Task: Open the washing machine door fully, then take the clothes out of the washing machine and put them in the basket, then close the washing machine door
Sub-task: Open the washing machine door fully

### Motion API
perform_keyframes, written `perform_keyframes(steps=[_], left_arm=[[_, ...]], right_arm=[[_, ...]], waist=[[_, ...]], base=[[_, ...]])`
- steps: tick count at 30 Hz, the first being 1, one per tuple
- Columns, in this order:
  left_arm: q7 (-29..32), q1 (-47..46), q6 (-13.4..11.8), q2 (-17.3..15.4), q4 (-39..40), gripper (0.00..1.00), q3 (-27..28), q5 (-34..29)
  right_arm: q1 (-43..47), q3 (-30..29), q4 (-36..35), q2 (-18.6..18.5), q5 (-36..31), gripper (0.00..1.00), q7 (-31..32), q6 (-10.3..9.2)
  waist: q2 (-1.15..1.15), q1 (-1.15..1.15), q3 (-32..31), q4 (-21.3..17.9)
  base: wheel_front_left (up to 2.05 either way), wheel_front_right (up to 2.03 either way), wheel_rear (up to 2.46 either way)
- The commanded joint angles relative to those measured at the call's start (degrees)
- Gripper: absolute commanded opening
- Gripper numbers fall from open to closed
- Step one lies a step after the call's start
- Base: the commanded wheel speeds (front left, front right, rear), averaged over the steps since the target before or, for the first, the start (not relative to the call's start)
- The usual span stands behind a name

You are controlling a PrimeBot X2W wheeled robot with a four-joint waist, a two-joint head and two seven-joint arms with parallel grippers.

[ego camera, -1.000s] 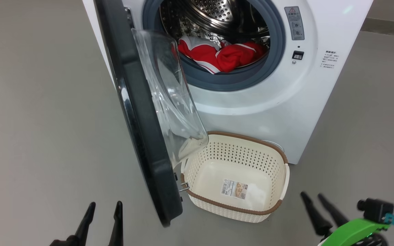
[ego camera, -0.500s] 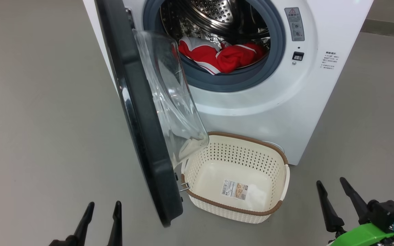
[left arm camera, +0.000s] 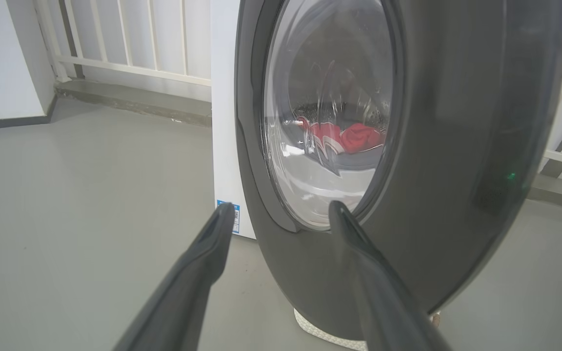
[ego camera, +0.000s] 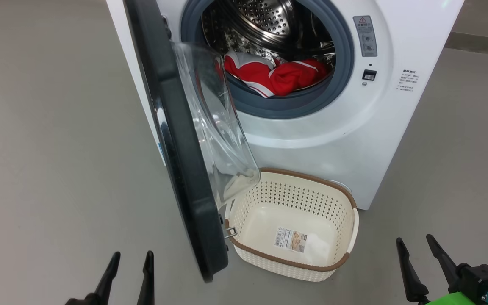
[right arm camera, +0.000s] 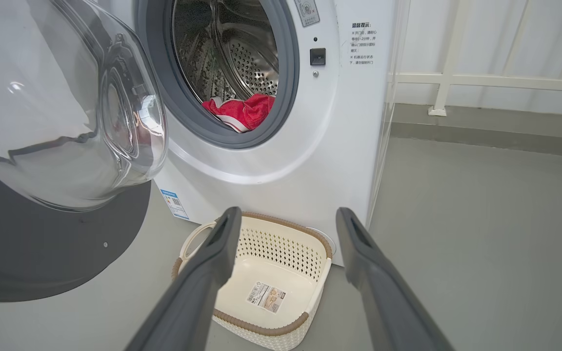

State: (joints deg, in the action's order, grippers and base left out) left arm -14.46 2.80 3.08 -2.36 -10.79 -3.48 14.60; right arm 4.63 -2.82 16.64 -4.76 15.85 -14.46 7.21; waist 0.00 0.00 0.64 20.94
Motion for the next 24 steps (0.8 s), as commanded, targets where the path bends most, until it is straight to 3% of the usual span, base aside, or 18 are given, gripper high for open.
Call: perform_keyframes(steps=[1, 7, 8, 9, 14, 18, 24], left_arm=[[-0.5, -0.2, 0.1, -0.5, 1.3, 1.00, 1.7, -0.6], [-0.5, 0.0, 0.2, -0.5, 1.3, 1.00, 1.6, -0.3], [-0.5, 0.1, 0.3, -0.5, 1.2, 0.96, 1.6, 0.0], [-0.5, 0.0, 0.5, -0.5, 1.3, 0.00, 1.7, 0.8], [-0.5, -1.4, 0.6, -0.5, 5.2, 0.00, 3.7, 2.9], [-0.5, -4.3, 1.0, -0.5, 13.5, 0.00, 5.2, 3.8], [-0.5, -7.9, 1.7, -0.5, 25.4, 0.00, 1.5, 4.3]], right_arm=[[-0.4, 1.1, -1.1, -0.4, -0.8, 1.00, -0.5, 0.28], [-0.4, 1.5, -1.0, -0.4, -0.7, 1.00, -0.5, 0.28], [-0.4, 1.5, -1.1, -0.4, -0.7, 1.00, -0.5, 0.28], [-0.4, 1.4, -1.2, -0.3, -0.7, 1.00, -0.5, 0.28], [-0.1, 1.4, -1.3, -0.2, -0.6, 1.00, -0.5, 0.28], [-0.1, 1.3, -1.5, -0.2, -0.7, 1.00, -0.5, 0.28], [-0.6, 1.3, -2.0, -0.6, -0.7, 1.00, -0.5, 0.28]], waist=[[0.00, 0.00, 0.0, 0.0], [0.00, 0.00, -0.3, 0.1], [0.00, 0.00, -0.3, 0.1], [0.00, 0.00, -0.4, 0.1], [0.00, 0.00, -0.6, 0.1], [0.00, 0.00, -0.4, 0.2], [0.00, 0.00, 0.3, 0.1]], base=[[0.00, 0.00, 0.00], [0.00, 0.00, 0.00], [0.00, 0.00, 0.00], [0.00, 0.00, 0.00], [0.00, 0.00, 0.00], [0.00, 0.00, 0.00], [0.00, 0.00, 0.00]])
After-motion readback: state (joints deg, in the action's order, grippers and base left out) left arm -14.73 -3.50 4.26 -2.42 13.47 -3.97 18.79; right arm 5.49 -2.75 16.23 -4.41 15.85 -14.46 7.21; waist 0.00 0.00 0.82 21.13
